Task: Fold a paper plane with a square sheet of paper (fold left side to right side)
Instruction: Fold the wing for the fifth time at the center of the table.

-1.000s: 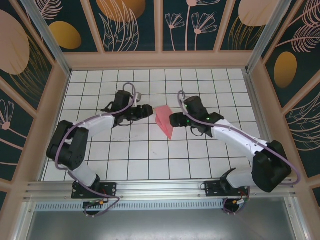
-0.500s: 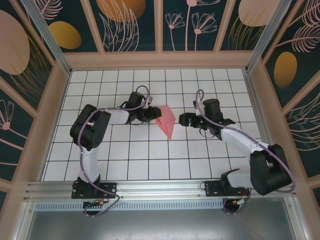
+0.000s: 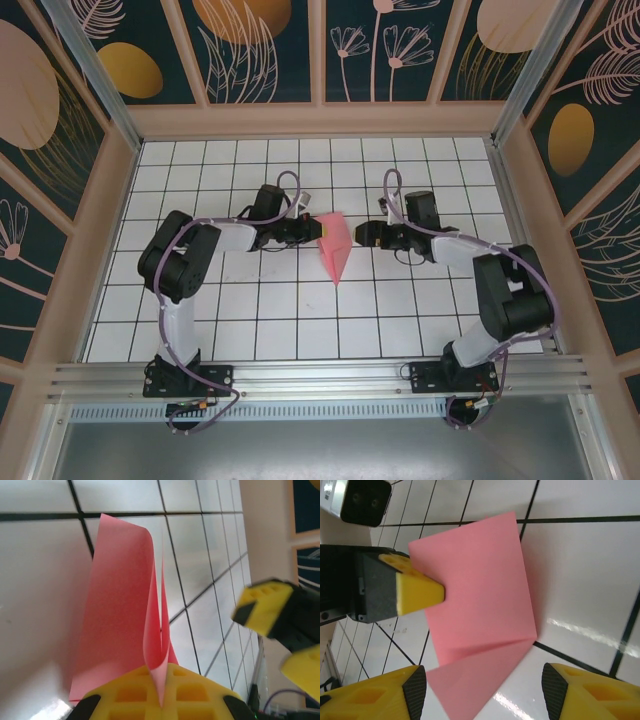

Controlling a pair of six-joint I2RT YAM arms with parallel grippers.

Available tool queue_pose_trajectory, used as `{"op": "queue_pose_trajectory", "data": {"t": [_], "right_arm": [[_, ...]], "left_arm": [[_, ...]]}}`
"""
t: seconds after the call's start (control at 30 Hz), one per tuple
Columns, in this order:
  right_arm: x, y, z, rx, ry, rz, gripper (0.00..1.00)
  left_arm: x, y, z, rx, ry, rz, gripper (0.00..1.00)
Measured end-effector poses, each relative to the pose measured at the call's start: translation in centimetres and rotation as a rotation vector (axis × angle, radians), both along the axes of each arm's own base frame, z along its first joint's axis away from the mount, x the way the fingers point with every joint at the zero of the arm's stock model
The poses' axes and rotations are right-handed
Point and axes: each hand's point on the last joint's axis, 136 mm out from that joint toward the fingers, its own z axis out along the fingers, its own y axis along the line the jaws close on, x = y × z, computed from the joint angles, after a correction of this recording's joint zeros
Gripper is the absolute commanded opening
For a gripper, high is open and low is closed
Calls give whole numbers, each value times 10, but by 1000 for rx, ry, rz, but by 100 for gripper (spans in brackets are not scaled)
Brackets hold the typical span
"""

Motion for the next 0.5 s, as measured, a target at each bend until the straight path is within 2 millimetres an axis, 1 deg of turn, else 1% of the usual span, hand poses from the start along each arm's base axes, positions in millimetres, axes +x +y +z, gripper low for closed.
{"op": "queue_pose_trajectory", "data": {"t": [0.2, 0.3, 0.4, 0.5], "right_arm": [[14, 10, -6, 47, -12, 90, 66], [19, 17, -8, 77, -18, 135, 65], [19, 23, -10, 111, -15, 176, 64], [15, 27, -11, 144, -5, 208, 62]], "left_arm": [[-13, -3, 19, -53, -53, -78, 0], [-17, -5, 22, -71, -66, -104, 0], [-20, -5, 22, -81, -68, -122, 0], [-23, -5, 22, -86, -70, -133, 0]]}}
